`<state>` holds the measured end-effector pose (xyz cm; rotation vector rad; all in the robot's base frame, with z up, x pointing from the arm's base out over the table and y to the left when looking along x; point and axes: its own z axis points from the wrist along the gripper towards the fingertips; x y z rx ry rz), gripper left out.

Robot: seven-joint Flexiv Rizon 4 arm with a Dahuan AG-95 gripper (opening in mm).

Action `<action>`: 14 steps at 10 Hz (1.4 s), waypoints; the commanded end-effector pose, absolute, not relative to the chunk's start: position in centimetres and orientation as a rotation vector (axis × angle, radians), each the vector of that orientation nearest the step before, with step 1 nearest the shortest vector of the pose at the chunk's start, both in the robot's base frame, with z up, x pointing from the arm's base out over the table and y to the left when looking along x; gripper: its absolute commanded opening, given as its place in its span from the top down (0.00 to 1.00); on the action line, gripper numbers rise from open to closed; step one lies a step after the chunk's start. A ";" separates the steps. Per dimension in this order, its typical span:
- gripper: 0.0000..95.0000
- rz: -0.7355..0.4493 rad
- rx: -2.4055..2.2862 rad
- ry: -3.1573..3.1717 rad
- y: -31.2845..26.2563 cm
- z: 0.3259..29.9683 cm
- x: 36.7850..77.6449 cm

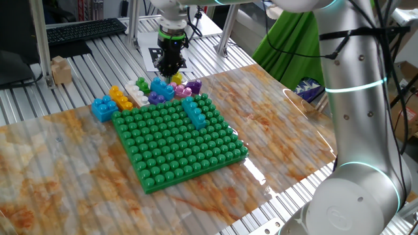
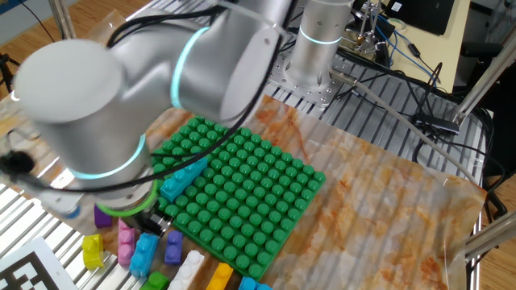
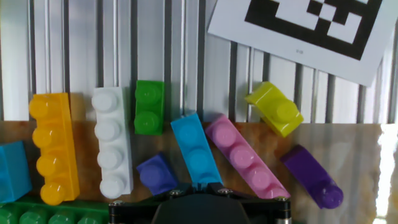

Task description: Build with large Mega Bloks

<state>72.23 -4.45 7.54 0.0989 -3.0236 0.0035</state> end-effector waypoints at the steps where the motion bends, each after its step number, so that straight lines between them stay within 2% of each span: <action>1: 1.00 -0.016 0.129 -3.035 -4.4 7.5 72.1; 3: 1.00 0.004 0.157 -3.039 -4.4 7.5 72.1; 4: 0.60 0.032 0.151 -3.045 -4.4 7.5 72.1; 6: 0.60 0.090 0.149 -3.055 -4.2 7.0 72.4; 7: 0.40 0.089 0.145 -3.058 -4.2 6.7 72.5; 14: 0.40 0.081 0.142 -3.069 -3.9 4.8 73.5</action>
